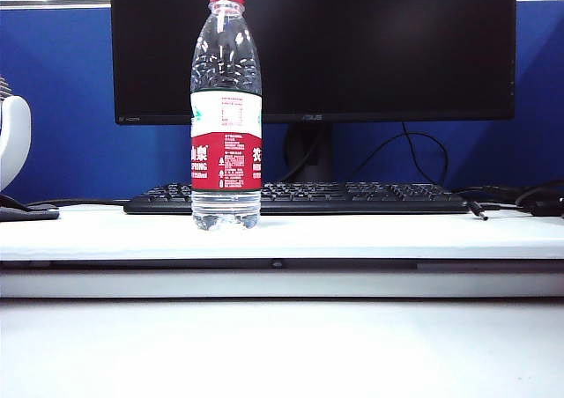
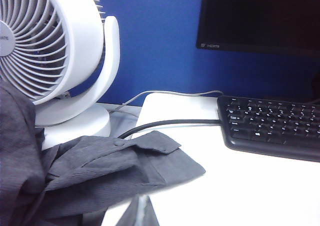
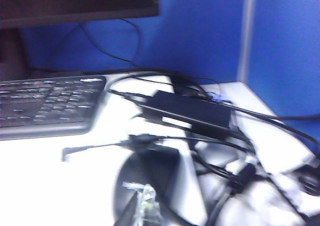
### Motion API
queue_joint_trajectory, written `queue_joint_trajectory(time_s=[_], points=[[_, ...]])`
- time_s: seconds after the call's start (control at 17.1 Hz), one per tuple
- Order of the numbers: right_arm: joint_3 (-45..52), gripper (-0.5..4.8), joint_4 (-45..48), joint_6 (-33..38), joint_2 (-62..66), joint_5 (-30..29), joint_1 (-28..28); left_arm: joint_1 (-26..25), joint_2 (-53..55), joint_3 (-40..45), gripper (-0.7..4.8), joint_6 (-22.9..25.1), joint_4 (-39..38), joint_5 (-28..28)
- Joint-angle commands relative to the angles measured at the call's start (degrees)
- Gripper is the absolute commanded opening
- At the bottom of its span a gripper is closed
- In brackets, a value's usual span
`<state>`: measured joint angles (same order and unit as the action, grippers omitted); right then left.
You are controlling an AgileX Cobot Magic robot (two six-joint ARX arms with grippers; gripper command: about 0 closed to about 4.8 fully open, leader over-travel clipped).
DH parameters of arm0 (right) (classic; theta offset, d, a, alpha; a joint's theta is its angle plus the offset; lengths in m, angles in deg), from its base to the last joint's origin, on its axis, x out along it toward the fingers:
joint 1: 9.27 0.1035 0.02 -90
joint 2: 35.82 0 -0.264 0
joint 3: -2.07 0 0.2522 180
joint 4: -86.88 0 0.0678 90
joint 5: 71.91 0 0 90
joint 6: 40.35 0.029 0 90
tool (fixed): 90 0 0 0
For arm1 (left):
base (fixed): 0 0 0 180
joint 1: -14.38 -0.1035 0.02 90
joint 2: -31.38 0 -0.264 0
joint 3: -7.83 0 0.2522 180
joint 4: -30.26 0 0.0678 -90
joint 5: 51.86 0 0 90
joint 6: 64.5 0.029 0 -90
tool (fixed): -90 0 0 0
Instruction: Unscrew the cap from the plastic bottle on the table.
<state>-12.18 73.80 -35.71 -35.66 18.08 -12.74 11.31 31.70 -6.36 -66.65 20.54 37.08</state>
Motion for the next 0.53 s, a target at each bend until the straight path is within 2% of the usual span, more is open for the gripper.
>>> queue_joint_trajectory(time_s=[0.06,0.53], points=[[0.3,-0.01,3.5,-0.3,-0.1,3.3,2.5,-0.1,-0.1,0.0,-0.05,0.2,0.7,-0.2],[0.3,-0.01,3.5,0.1,-0.1,2.7,2.8,-0.1,-0.1,0.0,-0.05,0.2,0.7,-0.2]])
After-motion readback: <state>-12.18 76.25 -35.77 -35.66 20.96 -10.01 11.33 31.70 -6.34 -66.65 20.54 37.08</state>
